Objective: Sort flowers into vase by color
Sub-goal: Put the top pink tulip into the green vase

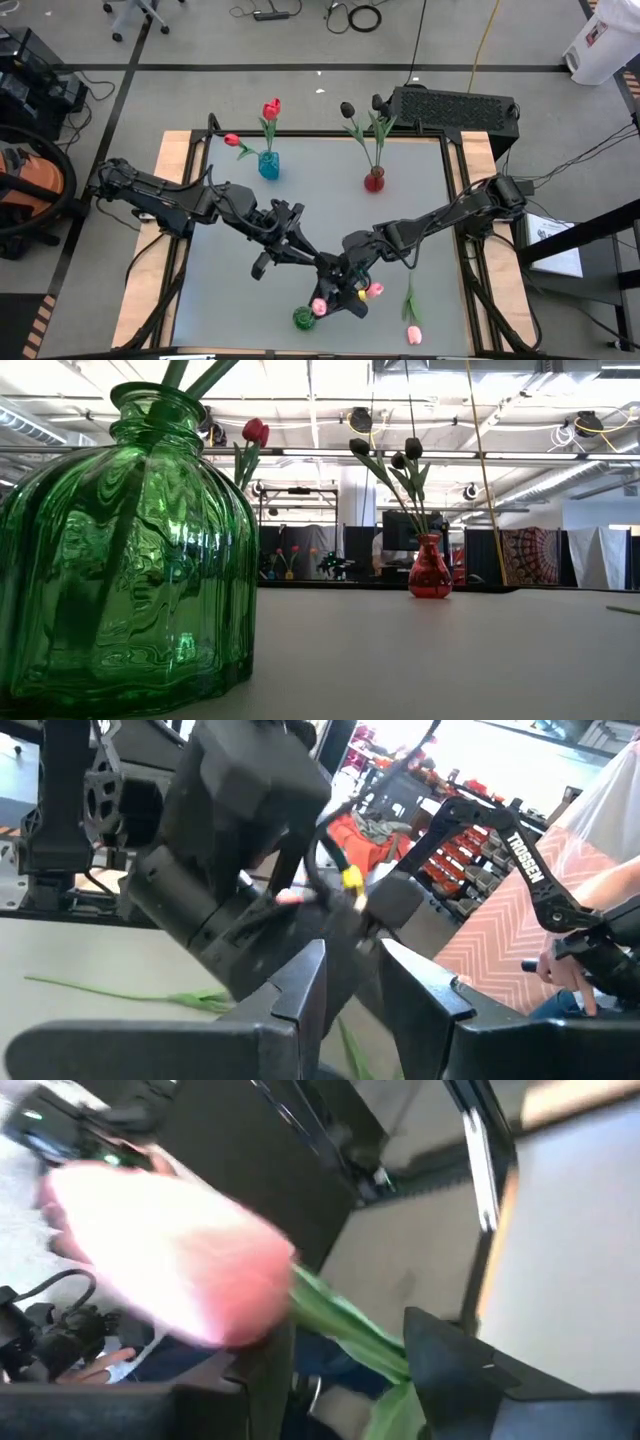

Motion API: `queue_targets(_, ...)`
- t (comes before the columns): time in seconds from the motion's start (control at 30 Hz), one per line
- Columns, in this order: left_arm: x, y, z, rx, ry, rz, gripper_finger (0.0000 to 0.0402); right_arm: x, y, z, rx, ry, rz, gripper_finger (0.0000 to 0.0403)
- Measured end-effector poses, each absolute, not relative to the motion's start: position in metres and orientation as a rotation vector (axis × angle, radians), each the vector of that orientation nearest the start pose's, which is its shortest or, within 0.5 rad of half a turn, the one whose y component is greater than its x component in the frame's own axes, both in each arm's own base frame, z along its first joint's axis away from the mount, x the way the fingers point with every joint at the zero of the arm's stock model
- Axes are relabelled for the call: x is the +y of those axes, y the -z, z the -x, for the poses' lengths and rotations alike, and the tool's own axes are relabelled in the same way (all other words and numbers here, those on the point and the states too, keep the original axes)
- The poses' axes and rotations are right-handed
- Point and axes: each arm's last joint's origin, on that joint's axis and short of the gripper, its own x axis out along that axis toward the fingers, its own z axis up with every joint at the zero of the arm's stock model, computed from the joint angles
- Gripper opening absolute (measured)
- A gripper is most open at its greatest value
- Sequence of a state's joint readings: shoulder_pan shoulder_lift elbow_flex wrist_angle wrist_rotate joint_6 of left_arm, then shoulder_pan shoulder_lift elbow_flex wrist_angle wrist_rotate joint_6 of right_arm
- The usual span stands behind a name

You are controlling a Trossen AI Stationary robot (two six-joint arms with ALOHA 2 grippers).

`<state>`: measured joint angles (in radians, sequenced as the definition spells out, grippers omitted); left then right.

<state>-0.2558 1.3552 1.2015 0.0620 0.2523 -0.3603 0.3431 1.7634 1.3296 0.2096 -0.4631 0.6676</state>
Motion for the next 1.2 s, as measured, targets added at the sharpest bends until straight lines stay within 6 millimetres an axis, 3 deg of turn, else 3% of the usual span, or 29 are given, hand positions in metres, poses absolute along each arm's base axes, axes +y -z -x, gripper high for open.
queue_targets(0.43,-0.085,-0.374,-0.298,0.183,0.485,0.353,0.0102,0.151,-0.299,-0.382,0.433,-0.733,-0.645,0.0180)
queue_targets(0.8,-0.085,-0.374,-0.298,0.184,0.486,0.354,0.0102,0.151,-0.285,-0.378,0.641,-0.700,-0.738,0.0180)
queue_targets(1.2,-0.086,-0.374,-0.298,0.187,0.491,0.353,0.0102,0.149,-0.289,-0.375,0.727,-0.775,-0.846,0.0181)
